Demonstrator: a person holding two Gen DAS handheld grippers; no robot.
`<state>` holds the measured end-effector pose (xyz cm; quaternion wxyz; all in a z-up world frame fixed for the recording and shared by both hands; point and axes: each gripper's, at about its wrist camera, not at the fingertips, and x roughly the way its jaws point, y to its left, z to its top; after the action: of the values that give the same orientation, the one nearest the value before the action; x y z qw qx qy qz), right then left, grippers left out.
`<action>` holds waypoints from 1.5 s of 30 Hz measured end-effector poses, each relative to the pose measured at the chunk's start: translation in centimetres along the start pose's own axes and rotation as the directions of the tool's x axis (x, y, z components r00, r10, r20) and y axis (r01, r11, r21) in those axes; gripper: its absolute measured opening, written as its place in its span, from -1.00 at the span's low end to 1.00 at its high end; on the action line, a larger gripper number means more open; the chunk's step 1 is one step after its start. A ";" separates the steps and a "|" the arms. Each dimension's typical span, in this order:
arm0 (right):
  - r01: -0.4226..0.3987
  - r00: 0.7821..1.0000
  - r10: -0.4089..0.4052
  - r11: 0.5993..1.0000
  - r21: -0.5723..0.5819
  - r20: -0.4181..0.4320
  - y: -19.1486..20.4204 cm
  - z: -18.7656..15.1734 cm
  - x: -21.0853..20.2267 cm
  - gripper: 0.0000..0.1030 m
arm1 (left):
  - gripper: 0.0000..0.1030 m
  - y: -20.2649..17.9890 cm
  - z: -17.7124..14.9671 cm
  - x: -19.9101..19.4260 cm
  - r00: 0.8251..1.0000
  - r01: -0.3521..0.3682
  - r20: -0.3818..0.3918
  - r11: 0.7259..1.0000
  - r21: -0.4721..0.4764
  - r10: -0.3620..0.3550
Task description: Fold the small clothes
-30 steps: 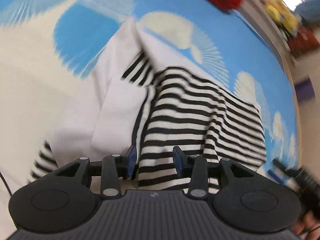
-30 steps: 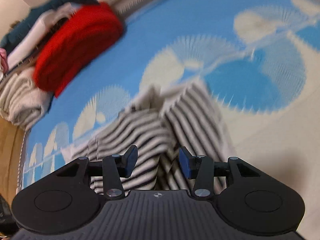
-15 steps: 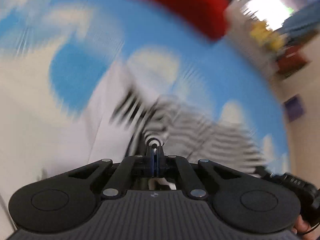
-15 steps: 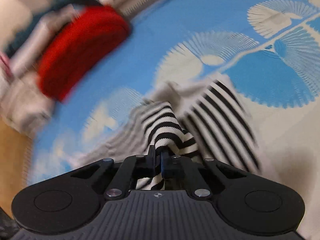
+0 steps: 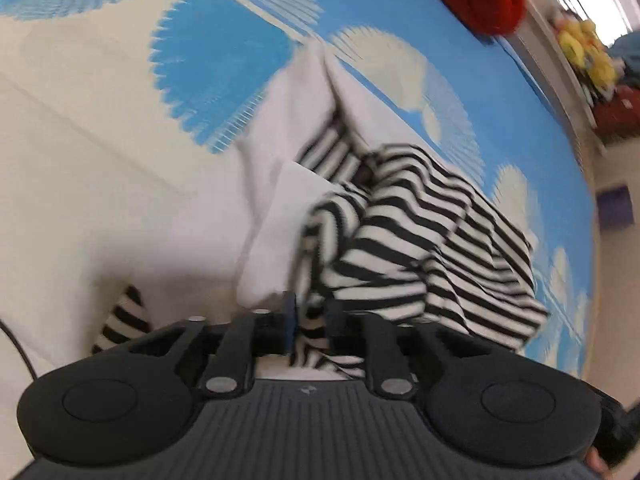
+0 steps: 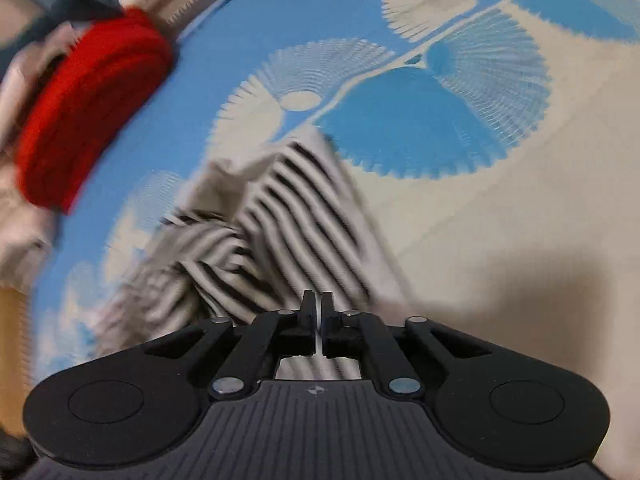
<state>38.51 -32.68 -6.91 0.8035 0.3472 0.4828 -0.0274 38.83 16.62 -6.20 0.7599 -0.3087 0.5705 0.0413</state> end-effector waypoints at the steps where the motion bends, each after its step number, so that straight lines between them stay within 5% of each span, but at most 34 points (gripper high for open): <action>1: -0.056 0.998 0.056 0.998 -0.001 0.017 0.5 0.1 -0.3 -0.78 | -0.23 0.0 0.0 -0.4 1.000 0.007 0.019 1.000 -0.002 -0.007; 2: -0.092 0.995 0.092 0.996 -0.018 0.031 1.1 0.1 -0.4 -0.63 | -0.14 0.0 -0.1 -0.6 0.999 0.013 0.037 1.000 -0.002 -0.013; 4: -0.136 0.989 0.138 0.990 -0.043 0.044 2.4 -0.2 -0.2 -0.01 | -0.14 0.1 -0.3 -1.0 0.998 0.022 0.058 1.000 -0.010 -0.021; 8: -0.193 0.981 0.193 0.981 0.011 -0.016 4.0 -1.0 2.5 0.00 | -0.14 0.1 -0.3 0.1 0.999 0.037 0.021 0.997 -0.068 -0.036; 11: -0.163 0.986 0.163 0.987 0.001 -0.042 4.9 -1.9 4.9 0.00 | -0.14 -0.1 -0.5 1.3 0.999 0.027 -0.015 0.994 -0.108 -0.028; 13: -0.148 0.988 0.147 0.989 -0.024 -0.055 5.7 -2.3 5.7 -0.05 | -0.14 -0.2 -0.5 1.7 1.000 0.016 -0.016 0.992 -0.121 -0.019; 14: -0.152 0.987 0.149 0.988 -0.034 -0.062 6.1 -2.5 5.9 -0.24 | -0.18 -0.3 -0.4 1.8 1.000 0.016 -0.012 0.992 -0.124 -0.018; 15: -0.166 0.985 0.163 0.985 -0.049 -0.065 6.4 -2.7 5.9 -0.76 | -0.45 -0.5 -0.3 1.8 1.000 0.025 0.000 0.992 -0.125 -0.025; 17: -0.228 0.974 0.226 0.971 -0.070 -0.035 7.0 -2.6 5.2 -0.97 | -0.89 -0.8 0.0 0.9 0.995 0.080 0.067 0.990 -0.119 -0.073; 19: -0.367 0.926 0.372 0.927 -0.078 0.063 7.3 -2.1 2.8 -0.98 | -0.91 -1.3 0.3 -1.0 0.967 0.189 0.187 0.979 -0.077 -0.172; 20: -0.464 0.873 0.472 0.881 -0.092 0.120 7.3 -1.8 1.2 -0.98 | -0.91 -1.6 0.5 -2.1 0.939 0.260 0.243 0.965 -0.043 -0.242; 22: -0.652 0.728 0.655 0.753 -0.091 0.204 6.5 -1.4 -1.5 -0.98 | -0.91 -1.9 0.8 -4.1 0.892 0.341 0.307 0.940 0.021 -0.331; 23: -0.701 0.683 0.698 0.709 -0.076 0.215 5.9 -1.2 -2.2 -0.98 | -0.91 -1.7 0.8 -4.4 0.884 0.357 0.310 0.933 0.031 -0.349; 24: -0.720 0.671 0.714 0.692 -0.052 0.198 5.2 -1.1 -2.4 -0.98 | -0.91 -1.3 1.0 -4.2 0.890 0.363 0.290 0.931 0.019 -0.353; 25: -0.706 0.699 0.700 0.708 -0.016 0.151 4.6 -0.9 -1.9 -0.98 | -0.91 -0.7 1.1 -3.6 0.908 0.348 0.250 0.937 -0.009 -0.335; 27: -0.538 0.840 0.540 0.842 0.048 -0.055 3.7 -0.8 0.5 -0.98 | -0.90 0.7 1.4 -1.2 0.974 0.216 0.084 0.974 -0.064 -0.210; 28: -0.378 0.910 0.375 0.926 0.014 -0.178 3.3 -1.4 1.9 -0.98 | -0.89 1.5 1.2 0.2 0.990 0.141 -0.005 0.987 -0.082 -0.142; 29: -0.217 0.947 0.191 0.973 -0.075 -0.259 2.9 -2.3 3.0 -0.97 | -0.84 2.4 1.0 1.1 0.992 0.109 -0.054 0.987 -0.115 -0.116; 30: -0.069 0.964 0.016 0.979 -0.194 -0.266 2.5 -3.3 3.7 -0.92 | -0.82 3.1 0.9 1.5 0.991 0.100 -0.075 0.983 -0.152 -0.112; 32: 0.034 0.967 -0.089 0.973 -0.227 -0.237 2.0 -3.7 3.6 -0.90 | -0.68 3.3 1.1 1.4 0.991 0.095 -0.076 0.985 -0.146 -0.107; 33: -0.009 0.973 -0.031 0.985 -0.172 -0.229 1.8 -3.3 3.2 -0.79 | -0.53 3.0 1.3 1.0 0.993 0.097 -0.059 0.987 -0.125 -0.105; 36: -0.150 0.981 0.140 0.987 -0.065 -0.137 2.0 -1.7 1.4 0.01 | -0.15 2.8 1.4 0.0 0.992 0.128 -0.005 0.984 -0.121 -0.129; 39: -0.169 0.981 0.161 0.983 -0.072 -0.107 2.7 -1.6 1.9 0.18 | -0.15 2.4 1.0 0.2 0.994 0.111 0.021 0.984 -0.138 -0.109; 42: -0.143 0.980 0.135 0.989 -0.046 -0.148 3.5 -1.9 4.1 0.03 | -0.27 2.5 0.8 0.8 0.995 0.099 0.024 0.984 -0.148 -0.096; 43: -0.136 0.980 0.128 0.990 -0.043 -0.150 3.5 -2.1 4.6 -0.46 | -0.40 2.5 0.9 0.9 0.995 0.103 0.022 0.985 -0.141 -0.101; 44: -0.134 0.982 0.127 0.990 -0.044 -0.142 3.4 -2.1 4.5 -0.81 | -0.77 2.1 0.9 1.0 0.994 0.109 0.019 0.986 -0.126 -0.107; 45: -0.135 0.984 0.130 0.990 -0.039 -0.119 3.3 -2.1 4.3 -0.93 | -0.93 1.7 0.8 0.9 0.992 0.124 0.026 0.986 -0.108 -0.122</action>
<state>40.54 -27.68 -9.19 0.7820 0.3605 0.5052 0.0579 39.14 18.15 -7.54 0.7484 -0.3840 0.5400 0.0282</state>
